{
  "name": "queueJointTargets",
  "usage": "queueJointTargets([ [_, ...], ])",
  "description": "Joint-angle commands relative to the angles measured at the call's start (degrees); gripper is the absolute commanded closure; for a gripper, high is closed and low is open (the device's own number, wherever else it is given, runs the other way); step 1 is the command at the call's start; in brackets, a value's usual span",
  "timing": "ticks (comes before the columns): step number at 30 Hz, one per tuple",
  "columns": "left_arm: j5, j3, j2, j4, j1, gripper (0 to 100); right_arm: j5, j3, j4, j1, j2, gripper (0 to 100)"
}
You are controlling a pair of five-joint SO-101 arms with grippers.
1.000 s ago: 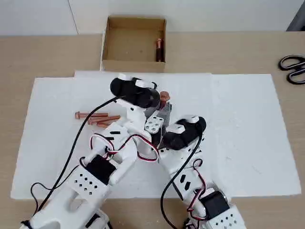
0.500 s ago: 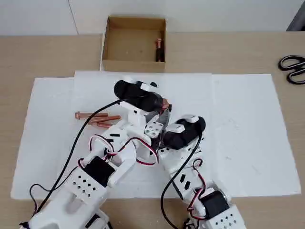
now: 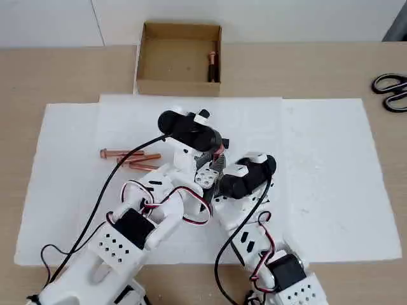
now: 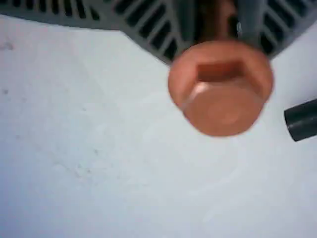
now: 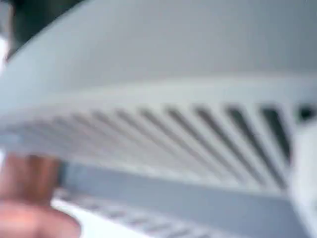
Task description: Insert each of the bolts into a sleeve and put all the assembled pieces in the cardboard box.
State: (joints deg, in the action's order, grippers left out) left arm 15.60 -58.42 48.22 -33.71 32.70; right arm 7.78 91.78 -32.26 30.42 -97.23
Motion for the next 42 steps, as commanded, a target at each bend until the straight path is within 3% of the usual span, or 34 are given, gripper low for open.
queueJointTargets([
  [1, -0.79, 0.66, 0.62, -2.37, -0.7, 99, 0.44, -0.62, 1.01, -1.19, -1.36, 99.5],
  [7, -1.32, 2.33, 0.62, -3.69, -0.7, 98, 0.44, -0.62, 1.01, -1.19, -1.36, 99.5],
  [10, -3.78, 2.59, 0.62, -3.69, -0.7, 91, 0.44, -0.62, 1.01, -1.19, -1.36, 99.5],
  [16, -1.49, 2.77, 0.62, -3.69, -0.79, 77, 0.44, -0.62, 1.01, -1.19, -1.36, 99.5],
  [23, -0.35, 3.91, 0.62, -3.69, -2.81, 72, 0.44, -0.62, 1.01, -1.27, -1.36, 99.5],
  [26, -0.35, 7.78, 0.62, -5.27, -6.86, 72, 0.44, -0.62, 1.01, -1.27, -1.27, 99.5],
  [32, -0.35, 18.51, 0.62, -16.18, -16.44, 72, 0.35, -0.44, 1.01, -1.36, -1.01, 99.5],
  [38, -1.32, 24.04, 0.53, -27.08, -37.01, 72, 0.09, 0.09, 1.63, -5.41, -0.92, 99.5],
  [42, -8.97, 23.78, 0.44, -32.26, -45.54, 72, 0.0, -2.55, 4.35, -12.7, -0.84, 99.5],
])
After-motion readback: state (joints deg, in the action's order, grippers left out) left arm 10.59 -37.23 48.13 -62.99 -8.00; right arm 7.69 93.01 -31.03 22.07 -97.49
